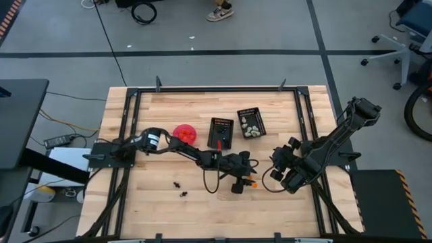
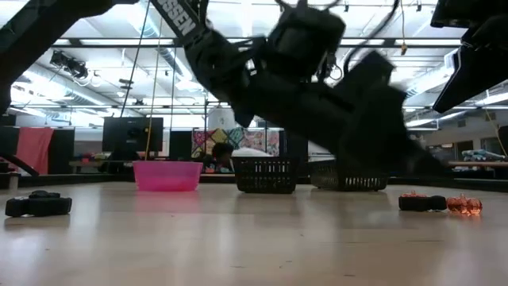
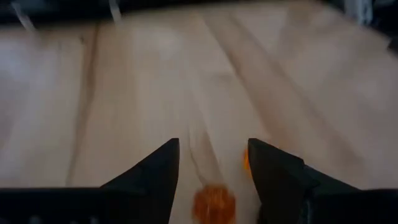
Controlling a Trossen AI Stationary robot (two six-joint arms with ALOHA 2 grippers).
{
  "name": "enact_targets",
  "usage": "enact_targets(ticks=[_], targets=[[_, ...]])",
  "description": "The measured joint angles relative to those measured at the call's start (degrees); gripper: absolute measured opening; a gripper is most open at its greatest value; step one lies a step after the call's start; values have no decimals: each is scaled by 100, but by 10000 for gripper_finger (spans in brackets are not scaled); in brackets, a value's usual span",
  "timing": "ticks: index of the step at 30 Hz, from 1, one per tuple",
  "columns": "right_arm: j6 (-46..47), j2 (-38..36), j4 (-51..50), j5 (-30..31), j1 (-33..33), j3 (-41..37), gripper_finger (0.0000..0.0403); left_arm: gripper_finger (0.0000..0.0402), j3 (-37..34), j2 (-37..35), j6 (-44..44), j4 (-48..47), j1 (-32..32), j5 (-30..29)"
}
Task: Sort Halloween decoration
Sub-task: Put the orange pumpkin toy into the red bowl
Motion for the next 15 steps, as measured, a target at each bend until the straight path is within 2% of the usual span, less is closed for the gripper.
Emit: enact_targets(ticks=[10, 15], targets=[[-66, 2, 34, 26, 0, 0, 169, 197, 2, 183, -24, 18, 16, -123], [-73, 2, 42, 22, 0, 0, 169, 172, 17, 169, 3, -298, 26, -134]])
